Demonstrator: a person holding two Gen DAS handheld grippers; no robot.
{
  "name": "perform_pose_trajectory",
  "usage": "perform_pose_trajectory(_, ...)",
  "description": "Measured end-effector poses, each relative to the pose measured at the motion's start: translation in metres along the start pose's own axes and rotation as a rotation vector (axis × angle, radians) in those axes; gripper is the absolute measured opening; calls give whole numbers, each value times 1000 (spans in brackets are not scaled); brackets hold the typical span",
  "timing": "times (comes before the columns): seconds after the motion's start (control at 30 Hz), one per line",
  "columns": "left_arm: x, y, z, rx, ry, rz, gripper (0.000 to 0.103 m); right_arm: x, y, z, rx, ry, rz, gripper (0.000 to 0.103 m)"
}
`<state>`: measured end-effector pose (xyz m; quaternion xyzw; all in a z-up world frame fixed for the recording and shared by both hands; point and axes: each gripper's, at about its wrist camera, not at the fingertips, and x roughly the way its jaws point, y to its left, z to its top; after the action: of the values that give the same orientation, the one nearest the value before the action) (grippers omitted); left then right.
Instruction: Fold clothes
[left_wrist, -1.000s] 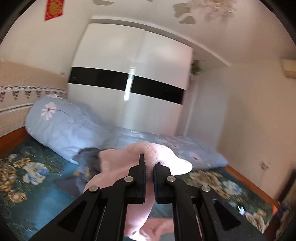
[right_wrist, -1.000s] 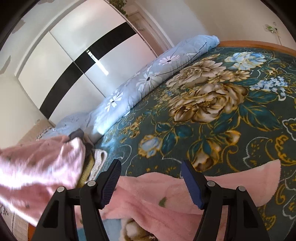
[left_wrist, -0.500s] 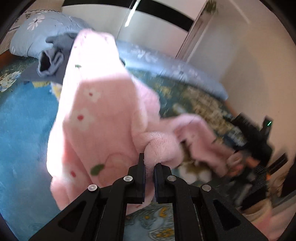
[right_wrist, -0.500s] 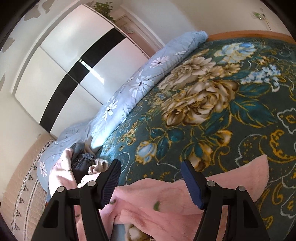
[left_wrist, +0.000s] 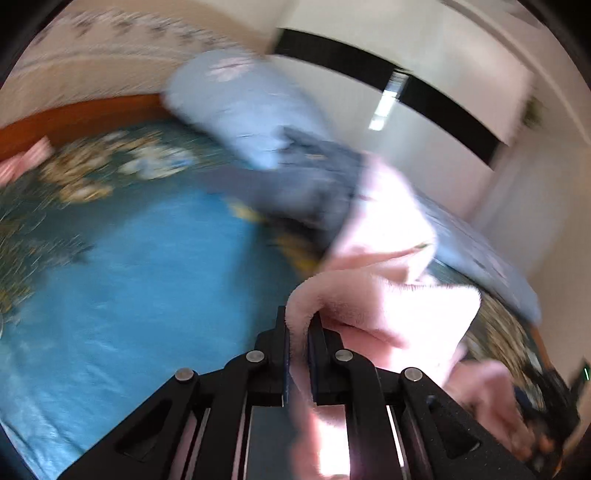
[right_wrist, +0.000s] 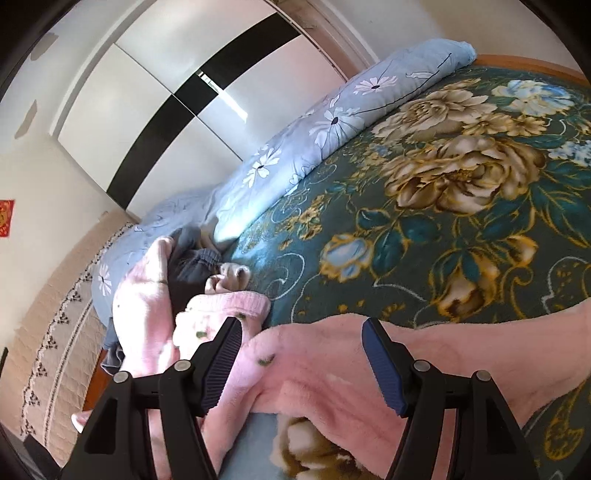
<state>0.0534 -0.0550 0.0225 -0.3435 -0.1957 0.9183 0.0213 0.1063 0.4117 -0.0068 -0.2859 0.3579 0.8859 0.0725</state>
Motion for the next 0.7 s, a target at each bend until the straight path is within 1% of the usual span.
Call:
perform_pose_trajectory(0.07,19,12,6,-13,50,41,8,2,-1,-2,5,7,-8,71)
perform_pose_trajectory(0.13,36,14,12,-7,112,55,9,4,-3,-2,11,18,-16,71)
perform_pose_trajectory(0.17,39,13,13,-2,132,54,10,5,-4,-2,12,22,-20,71)
perform_pose_trajectory(0.23,33,8,15,15,145,33,12,7,-6,-1,16,30,-26,71)
perform_pose_trajectory(0.3,21,1,15,41,134,11,28,7,-7,-1,17,31,-31,71)
perform_pose_trajectory(0.33,11,-2,15,59,116,4,47,7,-7,-1,18,31,-34,71)
perform_pose_trajectory(0.37,-2,-5,16,80,91,7,57,7,-8,-1,18,31,-37,71)
perform_pose_trajectory(0.47,-32,-17,19,162,21,35,57,8,-9,-2,23,39,-44,71)
perform_pose_trajectory(0.5,-42,-27,22,200,-3,44,57,9,-9,-3,24,43,-48,71)
perform_pose_trajectory(0.53,-48,-43,25,246,-20,35,58,10,-8,-3,23,47,-51,71)
perform_pose_trajectory(0.57,-49,-58,29,293,-27,10,58,12,-8,-4,21,51,-54,71)
perform_pose_trajectory(0.6,-50,-75,31,344,-27,-26,59,13,-7,-5,18,54,-56,71)
perform_pose_trajectory(0.67,-41,-120,25,469,0,-124,64,14,-4,-6,9,62,-55,71)
perform_pose_trajectory(0.7,-33,-144,19,531,17,-152,64,15,-3,-7,4,66,-55,71)
